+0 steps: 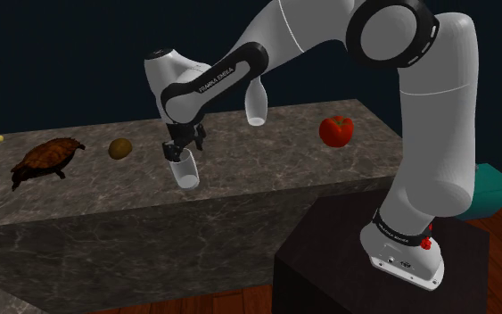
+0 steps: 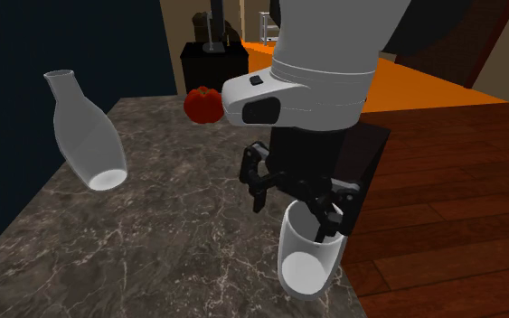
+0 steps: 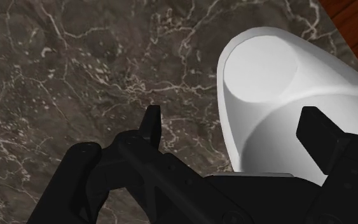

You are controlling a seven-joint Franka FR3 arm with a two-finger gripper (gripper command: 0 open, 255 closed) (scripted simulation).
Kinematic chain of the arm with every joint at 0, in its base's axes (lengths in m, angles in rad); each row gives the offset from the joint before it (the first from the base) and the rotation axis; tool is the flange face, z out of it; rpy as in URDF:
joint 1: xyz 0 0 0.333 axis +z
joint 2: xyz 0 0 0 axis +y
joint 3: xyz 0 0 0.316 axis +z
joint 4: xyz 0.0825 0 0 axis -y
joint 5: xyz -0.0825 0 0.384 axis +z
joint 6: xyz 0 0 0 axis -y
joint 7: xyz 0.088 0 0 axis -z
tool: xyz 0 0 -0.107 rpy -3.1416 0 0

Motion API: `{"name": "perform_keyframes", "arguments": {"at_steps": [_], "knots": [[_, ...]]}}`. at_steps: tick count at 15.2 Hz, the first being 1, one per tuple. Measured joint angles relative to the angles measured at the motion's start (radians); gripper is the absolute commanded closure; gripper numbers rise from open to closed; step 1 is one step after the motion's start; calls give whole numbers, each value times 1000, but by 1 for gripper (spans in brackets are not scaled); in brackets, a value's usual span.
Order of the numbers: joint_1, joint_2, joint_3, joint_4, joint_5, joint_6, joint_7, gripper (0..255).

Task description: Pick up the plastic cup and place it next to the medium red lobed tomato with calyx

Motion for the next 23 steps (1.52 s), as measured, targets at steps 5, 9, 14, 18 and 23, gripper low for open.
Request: {"name": "perform_keyframes", "arguments": {"at_steps": [5, 9, 14, 18, 23], "knots": [[0, 0, 0, 1, 0, 0, 0, 255], [0, 1, 0, 2, 0, -1, -1, 255], [-1, -9, 2, 13, 5, -23, -5, 255], [-2, -29, 5, 39, 13, -67, -12, 255], [-3, -52, 9, 74, 23, -124, -19, 255]]}}
